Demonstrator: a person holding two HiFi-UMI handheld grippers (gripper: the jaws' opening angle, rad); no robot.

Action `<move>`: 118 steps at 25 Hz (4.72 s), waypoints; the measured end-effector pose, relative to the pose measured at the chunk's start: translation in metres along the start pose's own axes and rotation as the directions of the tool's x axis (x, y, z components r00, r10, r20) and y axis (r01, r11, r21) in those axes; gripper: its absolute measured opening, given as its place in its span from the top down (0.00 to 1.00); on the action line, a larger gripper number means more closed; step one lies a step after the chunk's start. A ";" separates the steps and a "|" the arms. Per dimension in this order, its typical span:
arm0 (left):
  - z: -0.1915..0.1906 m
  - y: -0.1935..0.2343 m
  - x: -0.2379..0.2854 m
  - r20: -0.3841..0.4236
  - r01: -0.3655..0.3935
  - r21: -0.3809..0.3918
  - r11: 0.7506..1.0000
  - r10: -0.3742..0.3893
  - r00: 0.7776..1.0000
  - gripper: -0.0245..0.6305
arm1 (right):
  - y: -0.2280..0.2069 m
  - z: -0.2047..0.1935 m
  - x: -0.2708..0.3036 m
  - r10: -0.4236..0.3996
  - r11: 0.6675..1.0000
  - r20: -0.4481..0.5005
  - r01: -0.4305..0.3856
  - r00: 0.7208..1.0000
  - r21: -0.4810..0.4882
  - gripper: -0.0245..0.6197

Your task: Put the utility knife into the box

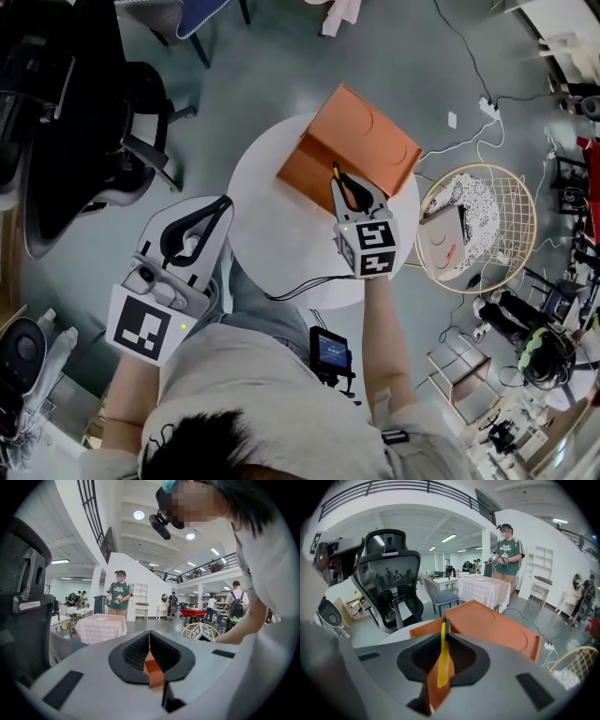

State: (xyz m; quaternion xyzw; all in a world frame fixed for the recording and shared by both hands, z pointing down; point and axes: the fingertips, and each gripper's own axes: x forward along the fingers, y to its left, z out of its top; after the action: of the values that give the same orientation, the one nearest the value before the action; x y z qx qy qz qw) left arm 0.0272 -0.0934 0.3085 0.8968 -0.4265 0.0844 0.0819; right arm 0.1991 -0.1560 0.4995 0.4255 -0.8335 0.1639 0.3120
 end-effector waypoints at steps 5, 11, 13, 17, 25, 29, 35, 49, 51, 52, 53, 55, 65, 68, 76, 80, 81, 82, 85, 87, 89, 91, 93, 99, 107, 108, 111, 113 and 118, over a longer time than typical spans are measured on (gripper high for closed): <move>-0.005 0.007 -0.001 -0.009 -0.029 -0.011 1.000 0.029 1.000 0.94 | 0.001 -0.021 0.024 0.031 0.999 -0.095 -0.035 0.995 -0.041 0.87; -0.010 0.011 -0.004 -0.022 -0.057 -0.027 0.998 0.057 0.998 0.94 | 0.001 -0.045 0.042 0.056 0.995 -0.199 -0.071 0.978 -0.072 0.87; -0.011 0.012 -0.004 -0.025 -0.062 -0.028 0.998 0.062 0.998 0.94 | 0.001 -0.051 0.044 0.060 0.994 -0.227 -0.080 0.972 -0.078 0.87; -0.014 0.014 -0.004 -0.026 -0.070 -0.036 0.997 0.069 0.997 0.94 | 0.003 -0.061 0.049 0.066 0.992 -0.268 -0.093 0.961 -0.090 0.87; -0.018 0.016 -0.006 -0.039 -0.081 -0.046 0.996 0.079 0.996 0.94 | 0.000 -0.075 0.056 0.057 0.994 -0.355 -0.087 0.933 -0.069 0.86; -0.019 0.017 -0.006 -0.033 -0.079 -0.049 0.996 0.077 0.996 0.94 | 0.000 -0.075 0.058 0.060 0.995 -0.359 -0.083 0.931 -0.049 0.86; -0.022 0.017 -0.007 -0.031 -0.076 -0.047 0.996 0.074 0.997 0.94 | -0.001 -0.075 0.059 0.055 0.998 -0.343 -0.062 0.938 -0.008 0.85; -0.019 0.007 -0.030 -0.001 -0.032 -0.040 0.999 0.032 0.999 0.94 | 0.014 -0.030 0.016 -0.018 0.999 -0.152 0.022 0.988 0.029 0.95; -0.016 0.010 -0.030 0.009 0.011 -0.031 0.999 -0.010 1.000 0.94 | 0.020 -0.011 0.006 -0.029 0.995 -0.088 0.037 0.996 0.093 0.95; -0.015 0.012 -0.030 0.013 0.033 -0.029 0.999 -0.032 0.999 0.94 | 0.023 -0.001 0.001 -0.034 0.990 -0.051 0.041 0.998 0.134 0.95; -0.013 0.012 -0.028 0.018 0.055 -0.027 0.998 -0.055 0.998 0.94 | 0.026 0.009 -0.005 -0.041 0.985 -0.014 0.043 0.999 0.169 0.95; -0.011 0.010 -0.025 0.027 0.108 -0.015 0.994 -0.108 0.994 0.94 | 0.033 0.025 -0.019 -0.066 0.976 0.056 0.052 0.996 0.214 0.95; 0.001 -0.002 -0.031 0.028 0.332 0.064 0.941 -0.335 0.942 0.94 | 0.098 0.082 -0.097 -0.203 0.952 0.332 0.107 0.921 0.286 0.95; 0.003 -0.004 -0.037 0.035 0.387 0.083 0.918 -0.391 0.920 0.94 | 0.114 0.099 -0.117 -0.248 0.944 0.389 0.132 0.887 0.301 0.95; 0.012 -0.014 -0.061 0.053 0.526 0.130 0.841 -0.535 0.843 0.94 | 0.157 0.129 -0.170 -0.378 0.913 0.477 0.234 0.794 0.334 0.95; 0.019 -0.030 -0.073 0.063 0.593 0.164 0.788 -0.608 0.791 0.94 | 0.179 0.131 -0.204 -0.454 0.883 0.499 0.296 0.738 0.365 0.95; 0.021 -0.034 -0.077 0.064 0.607 0.172 0.776 -0.624 0.779 0.94 | 0.186 0.132 -0.212 -0.469 0.876 0.505 0.309 0.725 0.370 0.95; 0.022 -0.039 -0.081 0.065 0.618 0.178 0.765 -0.636 0.769 0.94 | 0.192 0.132 -0.221 -0.480 0.871 0.510 0.318 0.713 0.374 0.95; 0.025 -0.053 -0.094 0.074 0.648 0.194 0.737 -0.669 0.739 0.94 | 0.213 0.133 -0.243 -0.506 0.859 0.530 0.341 0.681 0.383 0.95; 0.027 -0.062 -0.102 0.080 0.669 0.208 0.714 -0.694 0.716 0.94 | 0.225 0.133 -0.255 -0.523 0.850 0.538 0.360 0.661 0.385 0.95; 0.029 -0.070 -0.109 0.086 0.688 0.221 0.691 -0.717 0.692 0.94 | 0.238 0.132 -0.262 -0.537 0.842 0.541 0.380 0.647 0.382 0.95; 0.031 -0.075 -0.118 0.091 0.704 0.227 0.673 -0.734 0.673 0.94 | 0.251 0.131 -0.266 -0.546 0.837 0.541 0.395 0.640 0.378 0.95; 0.031 -0.079 -0.128 0.094 0.715 0.230 0.660 -0.746 0.659 0.94 | 0.265 0.131 -0.269 -0.551 0.834 0.542 0.407 0.634 0.372 0.95; 0.028 -0.087 -0.152 0.094 0.727 0.241 0.643 -0.761 0.642 0.94 | 0.289 0.130 -0.281 -0.563 0.826 0.560 0.433 0.607 0.361 0.95; 0.035 -0.078 -0.166 0.119 0.706 0.246 0.664 -0.744 0.658 0.94 | 0.303 0.140 -0.278 -0.536 0.844 0.585 0.411 0.608 0.346 0.95; 0.035 -0.077 -0.168 0.120 0.703 0.245 0.667 -0.741 0.661 0.94 | 0.305 0.142 -0.277 -0.530 0.847 0.589 0.405 0.609 0.344 0.95; 0.036 -0.074 -0.174 0.126 0.693 0.246 0.678 -0.731 0.670 0.94 | 0.311 0.146 -0.277 -0.516 0.856 0.600 0.395 0.612 0.334 0.95; 0.036 -0.071 -0.179 0.132 0.687 0.248 0.684 -0.726 0.675 0.94 | 0.317 0.151 -0.278 -0.506 0.862 0.613 0.387 0.607 0.328 0.95; 0.039 -0.065 -0.192 0.139 0.677 0.250 0.692 -0.717 0.683 0.94 | 0.326 0.152 -0.278 -0.501 0.864 0.603 0.403 0.620 0.303 0.95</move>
State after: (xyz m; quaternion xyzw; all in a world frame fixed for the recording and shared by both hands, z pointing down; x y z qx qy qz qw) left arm -0.0379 0.0829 0.2237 0.9984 -0.0487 -0.0177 -0.0218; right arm -0.0007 0.1211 0.1993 0.6716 -0.7405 -0.0252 -0.0046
